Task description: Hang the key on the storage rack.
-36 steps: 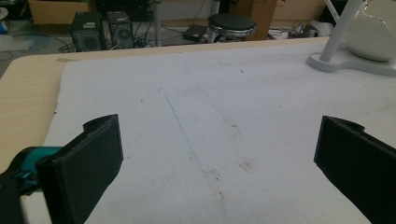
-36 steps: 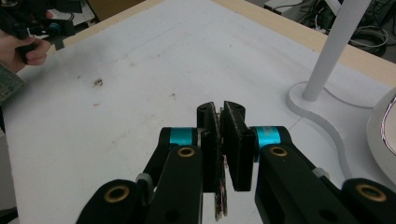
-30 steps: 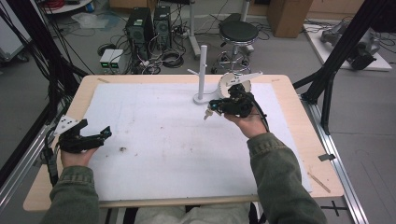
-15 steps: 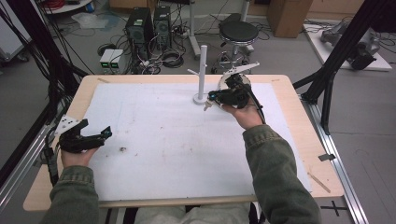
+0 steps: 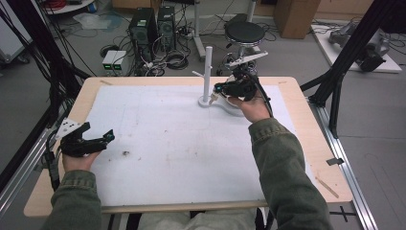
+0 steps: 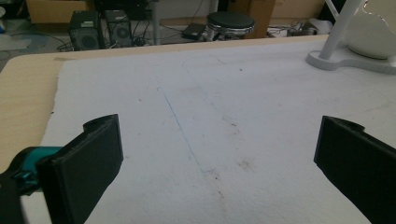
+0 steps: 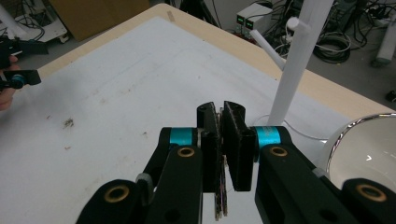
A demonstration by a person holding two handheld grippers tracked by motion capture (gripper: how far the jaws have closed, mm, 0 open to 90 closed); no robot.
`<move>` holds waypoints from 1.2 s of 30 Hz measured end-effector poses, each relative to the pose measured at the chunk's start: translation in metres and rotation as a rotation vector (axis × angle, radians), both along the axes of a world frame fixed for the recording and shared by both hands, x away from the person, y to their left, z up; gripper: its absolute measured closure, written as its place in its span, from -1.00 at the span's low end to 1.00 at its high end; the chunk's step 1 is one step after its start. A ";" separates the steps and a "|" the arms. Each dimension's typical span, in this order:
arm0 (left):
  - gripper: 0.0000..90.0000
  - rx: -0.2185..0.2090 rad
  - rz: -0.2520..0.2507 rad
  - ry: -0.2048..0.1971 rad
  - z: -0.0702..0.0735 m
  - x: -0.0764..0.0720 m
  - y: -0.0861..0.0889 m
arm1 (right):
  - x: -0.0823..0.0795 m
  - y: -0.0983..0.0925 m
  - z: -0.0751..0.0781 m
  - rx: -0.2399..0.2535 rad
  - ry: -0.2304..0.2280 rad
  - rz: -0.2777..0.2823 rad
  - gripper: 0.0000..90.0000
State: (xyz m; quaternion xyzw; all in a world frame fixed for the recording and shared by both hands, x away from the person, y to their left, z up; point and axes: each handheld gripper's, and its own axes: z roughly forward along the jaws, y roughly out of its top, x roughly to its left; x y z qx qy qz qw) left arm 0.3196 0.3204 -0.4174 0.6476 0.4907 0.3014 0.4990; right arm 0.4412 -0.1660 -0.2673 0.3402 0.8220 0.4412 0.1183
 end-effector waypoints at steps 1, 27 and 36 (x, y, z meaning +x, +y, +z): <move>-0.96 0.001 -0.001 -0.001 0.000 0.000 0.000 | 0.001 0.000 0.001 -0.001 0.000 -0.001 0.89; -0.96 -0.004 0.000 0.003 -0.001 0.002 0.000 | 0.031 0.013 0.036 -0.010 -0.034 -0.064 0.89; -0.96 -0.001 -0.003 0.004 -0.001 0.001 0.000 | 0.040 0.022 0.045 -0.048 -0.037 -0.078 0.89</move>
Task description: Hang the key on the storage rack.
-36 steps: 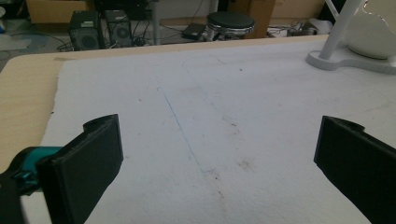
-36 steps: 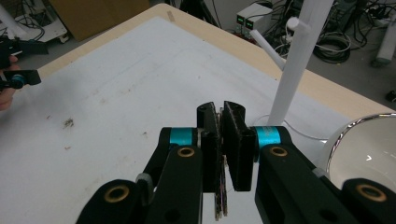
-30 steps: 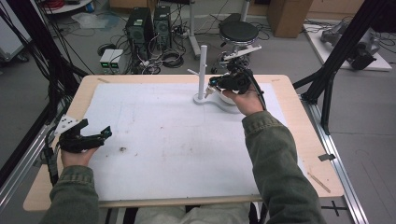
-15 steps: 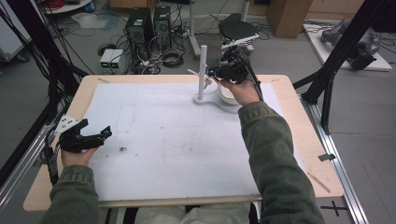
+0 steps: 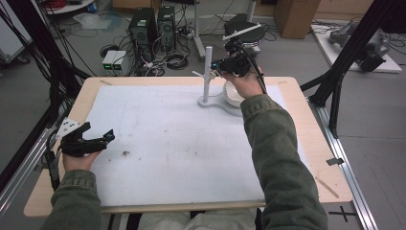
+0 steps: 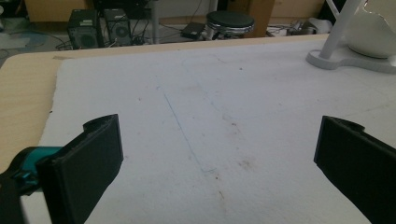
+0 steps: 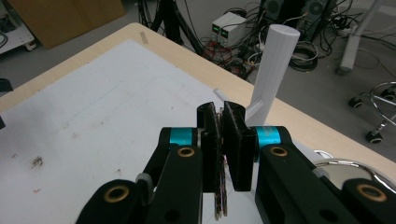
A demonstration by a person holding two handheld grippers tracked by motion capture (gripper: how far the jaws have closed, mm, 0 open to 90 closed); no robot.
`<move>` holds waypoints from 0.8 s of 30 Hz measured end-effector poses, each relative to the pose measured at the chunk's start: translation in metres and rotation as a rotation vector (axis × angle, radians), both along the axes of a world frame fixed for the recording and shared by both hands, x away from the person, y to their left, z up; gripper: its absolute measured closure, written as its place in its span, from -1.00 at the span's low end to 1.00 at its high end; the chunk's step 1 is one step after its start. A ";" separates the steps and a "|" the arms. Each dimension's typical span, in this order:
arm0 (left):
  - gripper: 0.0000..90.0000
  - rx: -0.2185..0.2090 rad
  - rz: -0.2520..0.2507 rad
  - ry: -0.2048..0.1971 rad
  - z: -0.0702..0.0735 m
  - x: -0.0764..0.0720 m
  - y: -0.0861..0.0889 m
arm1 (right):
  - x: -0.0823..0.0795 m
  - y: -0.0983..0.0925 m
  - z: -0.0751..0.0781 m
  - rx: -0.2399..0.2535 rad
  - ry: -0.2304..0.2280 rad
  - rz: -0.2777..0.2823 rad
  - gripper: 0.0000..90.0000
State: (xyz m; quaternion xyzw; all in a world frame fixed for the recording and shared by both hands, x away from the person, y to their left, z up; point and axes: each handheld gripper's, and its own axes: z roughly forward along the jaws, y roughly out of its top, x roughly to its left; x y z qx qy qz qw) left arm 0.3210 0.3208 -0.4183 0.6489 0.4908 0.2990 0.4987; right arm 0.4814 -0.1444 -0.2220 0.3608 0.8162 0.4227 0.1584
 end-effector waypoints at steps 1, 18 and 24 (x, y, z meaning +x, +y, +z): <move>-0.96 0.001 0.000 -0.001 0.000 0.000 -0.001 | 0.003 0.002 0.001 0.009 0.002 -0.011 0.89; -0.96 0.004 0.000 0.002 -0.001 0.001 -0.001 | 0.020 0.014 0.002 -0.043 0.037 -0.057 0.89; -0.96 0.007 -0.001 0.001 0.000 0.001 -0.001 | 0.022 0.010 0.001 -0.049 0.045 -0.084 0.89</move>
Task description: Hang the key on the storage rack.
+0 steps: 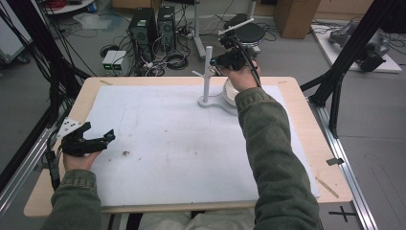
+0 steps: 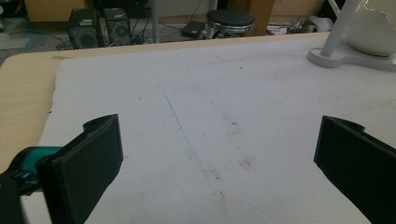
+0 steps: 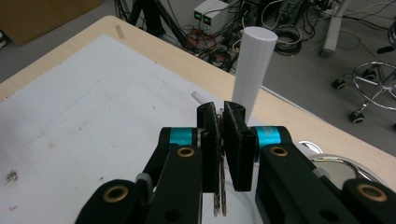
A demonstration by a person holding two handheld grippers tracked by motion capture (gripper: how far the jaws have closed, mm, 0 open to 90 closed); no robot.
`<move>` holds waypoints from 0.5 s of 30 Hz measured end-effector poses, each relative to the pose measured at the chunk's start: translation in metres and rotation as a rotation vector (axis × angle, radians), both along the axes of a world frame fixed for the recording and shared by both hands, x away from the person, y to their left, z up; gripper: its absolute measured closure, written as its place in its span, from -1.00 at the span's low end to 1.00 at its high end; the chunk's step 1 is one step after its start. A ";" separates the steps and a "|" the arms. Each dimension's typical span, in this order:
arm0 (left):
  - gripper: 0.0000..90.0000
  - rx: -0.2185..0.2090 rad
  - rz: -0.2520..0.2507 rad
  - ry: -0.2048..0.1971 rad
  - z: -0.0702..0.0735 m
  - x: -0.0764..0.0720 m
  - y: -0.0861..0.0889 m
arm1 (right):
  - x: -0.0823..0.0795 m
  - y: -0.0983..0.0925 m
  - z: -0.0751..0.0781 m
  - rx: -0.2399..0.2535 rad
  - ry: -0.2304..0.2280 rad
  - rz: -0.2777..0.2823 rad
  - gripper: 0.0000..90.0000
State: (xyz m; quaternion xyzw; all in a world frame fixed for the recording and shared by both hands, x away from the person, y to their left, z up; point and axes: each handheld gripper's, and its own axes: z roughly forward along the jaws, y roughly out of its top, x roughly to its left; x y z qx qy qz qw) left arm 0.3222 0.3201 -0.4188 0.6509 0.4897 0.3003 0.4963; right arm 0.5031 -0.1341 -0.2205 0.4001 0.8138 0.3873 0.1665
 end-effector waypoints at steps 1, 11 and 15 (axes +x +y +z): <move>-0.96 -0.002 0.000 0.000 0.000 0.000 0.000 | 0.001 0.000 -0.001 -0.001 -0.001 0.000 0.89; -0.96 -0.001 0.000 0.003 -0.001 0.001 0.000 | 0.015 0.006 -0.001 -0.005 0.001 -0.022 0.89; -0.96 -0.004 0.001 0.004 -0.001 0.001 0.000 | 0.022 0.009 -0.003 -0.009 0.003 -0.033 0.89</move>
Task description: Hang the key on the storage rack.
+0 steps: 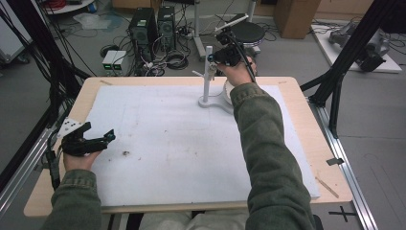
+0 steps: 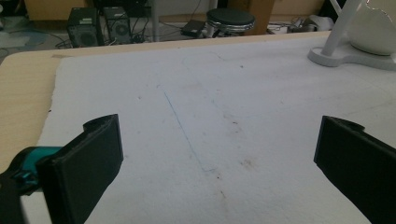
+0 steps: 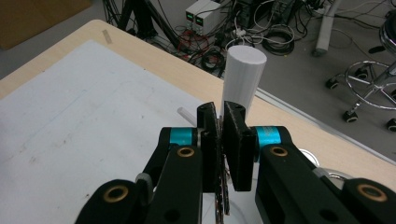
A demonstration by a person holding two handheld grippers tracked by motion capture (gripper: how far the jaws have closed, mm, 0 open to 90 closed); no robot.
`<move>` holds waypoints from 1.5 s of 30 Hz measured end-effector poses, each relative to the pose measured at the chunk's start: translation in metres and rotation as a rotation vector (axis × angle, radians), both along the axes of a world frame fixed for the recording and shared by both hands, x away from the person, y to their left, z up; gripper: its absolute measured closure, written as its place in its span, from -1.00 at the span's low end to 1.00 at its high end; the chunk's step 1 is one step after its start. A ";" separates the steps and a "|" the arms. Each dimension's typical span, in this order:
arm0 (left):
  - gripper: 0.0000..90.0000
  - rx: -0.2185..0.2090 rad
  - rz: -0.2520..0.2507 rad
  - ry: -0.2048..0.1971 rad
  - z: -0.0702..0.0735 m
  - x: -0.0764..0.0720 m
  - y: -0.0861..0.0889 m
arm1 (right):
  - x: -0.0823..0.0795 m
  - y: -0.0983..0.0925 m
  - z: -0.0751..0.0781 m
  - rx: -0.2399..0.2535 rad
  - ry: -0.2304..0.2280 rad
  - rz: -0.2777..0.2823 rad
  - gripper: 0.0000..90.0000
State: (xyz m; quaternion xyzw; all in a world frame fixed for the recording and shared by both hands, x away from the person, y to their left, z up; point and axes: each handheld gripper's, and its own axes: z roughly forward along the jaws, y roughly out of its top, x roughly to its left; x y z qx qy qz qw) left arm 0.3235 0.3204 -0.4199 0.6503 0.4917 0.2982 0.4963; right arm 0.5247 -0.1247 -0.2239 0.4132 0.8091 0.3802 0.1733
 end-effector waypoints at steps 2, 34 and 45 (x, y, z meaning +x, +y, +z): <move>-0.96 -0.001 0.000 0.001 0.000 0.000 0.000 | 0.004 0.001 -0.004 -0.004 0.003 -0.011 0.89; -0.96 0.005 -0.007 0.005 -0.001 0.001 -0.002 | -0.019 -0.014 -0.016 0.003 0.050 -0.039 -0.95; -0.96 0.006 -0.009 0.005 -0.001 0.001 -0.002 | -0.033 -0.026 -0.023 0.006 0.067 -0.018 -0.99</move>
